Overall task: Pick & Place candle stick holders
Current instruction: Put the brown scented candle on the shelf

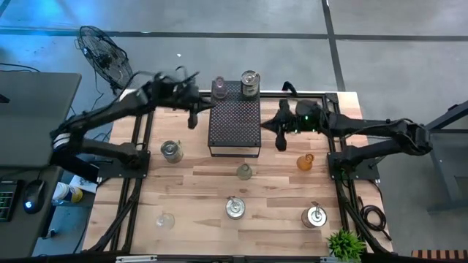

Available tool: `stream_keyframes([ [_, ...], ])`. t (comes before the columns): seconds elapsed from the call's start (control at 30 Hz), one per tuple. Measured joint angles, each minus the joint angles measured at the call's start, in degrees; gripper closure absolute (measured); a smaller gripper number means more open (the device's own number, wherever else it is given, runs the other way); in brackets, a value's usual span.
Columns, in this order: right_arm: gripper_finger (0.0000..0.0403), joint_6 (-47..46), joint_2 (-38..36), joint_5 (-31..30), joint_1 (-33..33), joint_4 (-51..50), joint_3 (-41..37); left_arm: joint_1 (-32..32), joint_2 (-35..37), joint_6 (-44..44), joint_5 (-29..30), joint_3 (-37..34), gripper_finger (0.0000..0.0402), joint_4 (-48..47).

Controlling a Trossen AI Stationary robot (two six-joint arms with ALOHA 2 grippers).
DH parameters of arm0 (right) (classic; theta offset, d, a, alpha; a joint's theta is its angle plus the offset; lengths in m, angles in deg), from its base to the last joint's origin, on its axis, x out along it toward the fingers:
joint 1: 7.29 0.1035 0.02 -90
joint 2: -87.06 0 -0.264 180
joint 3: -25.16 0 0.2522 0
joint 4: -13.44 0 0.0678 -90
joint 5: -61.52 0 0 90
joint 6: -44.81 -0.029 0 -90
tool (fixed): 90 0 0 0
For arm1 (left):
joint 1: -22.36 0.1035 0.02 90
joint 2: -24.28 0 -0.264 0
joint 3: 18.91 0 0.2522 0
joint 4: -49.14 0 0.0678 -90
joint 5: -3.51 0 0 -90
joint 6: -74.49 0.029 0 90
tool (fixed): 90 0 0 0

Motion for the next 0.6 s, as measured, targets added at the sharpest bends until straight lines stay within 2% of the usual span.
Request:
stream_keyframes([
  [0.13, 0.0403, -2.54, 0.0, -6.34, 8.38, -1.45, 0.82, -1.01, 8.79, -4.99, 4.18, -13.37, 0.0398, 10.42],
  [0.27, 0.0403, -7.54, 0.54, -13.22, 16.2, -5.76, 3.1, -1.52, 15.03, -7.68, 5.28, -22.92, 0.04, 18.03],
  [0.43, 0.0403, -14.67, 4.59, -18.62, 24.26, -13.02, 7.85, -1.5, 18.54, -8.59, 6.46, -28.26, 0.04, 21.06],
  [0.6, 0.0392, -21.93, 14.25, -21.54, 30.69, -24.94, 16.19, -1.5, 18.56, -8.58, 6.86, -28.88, 0.04, 21.2],
])
